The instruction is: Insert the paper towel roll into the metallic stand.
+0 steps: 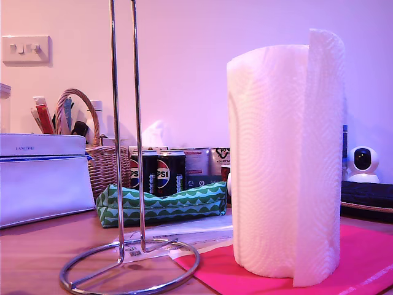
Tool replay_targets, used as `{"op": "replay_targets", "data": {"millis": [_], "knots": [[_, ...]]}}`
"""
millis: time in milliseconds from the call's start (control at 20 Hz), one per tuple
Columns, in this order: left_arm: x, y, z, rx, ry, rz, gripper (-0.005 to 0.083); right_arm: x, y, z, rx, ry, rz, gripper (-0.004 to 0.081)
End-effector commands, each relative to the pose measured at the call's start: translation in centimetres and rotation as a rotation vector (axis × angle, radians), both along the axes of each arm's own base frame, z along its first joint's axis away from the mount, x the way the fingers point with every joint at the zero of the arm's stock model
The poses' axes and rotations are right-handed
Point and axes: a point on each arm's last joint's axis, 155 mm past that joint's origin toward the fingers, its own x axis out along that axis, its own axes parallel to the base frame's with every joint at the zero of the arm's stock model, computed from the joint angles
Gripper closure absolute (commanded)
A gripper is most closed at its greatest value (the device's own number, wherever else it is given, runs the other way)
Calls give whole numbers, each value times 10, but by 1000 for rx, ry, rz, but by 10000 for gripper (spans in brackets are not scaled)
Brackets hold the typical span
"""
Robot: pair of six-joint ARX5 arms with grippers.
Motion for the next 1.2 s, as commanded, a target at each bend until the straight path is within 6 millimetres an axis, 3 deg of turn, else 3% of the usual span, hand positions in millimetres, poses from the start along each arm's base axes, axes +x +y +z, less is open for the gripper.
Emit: {"op": "replay_targets", "data": {"millis": [0,350,800,950,1150], "knots": [[0,-3,0,17,-30,-21,788,14,2,31,10,-139,3,780],[1,-8,11,-2,-71,-47,788,15,3,37,16,-161,7,780],[-16,-30,39,27,-186,-215,788,1,38,42,105,-112,184,779],[-29,-45,47,57,-255,-331,788,0,42,44,107,-90,205,768],[-50,-67,49,-30,-206,-464,789,2,45,46,113,-92,222,768]]}}
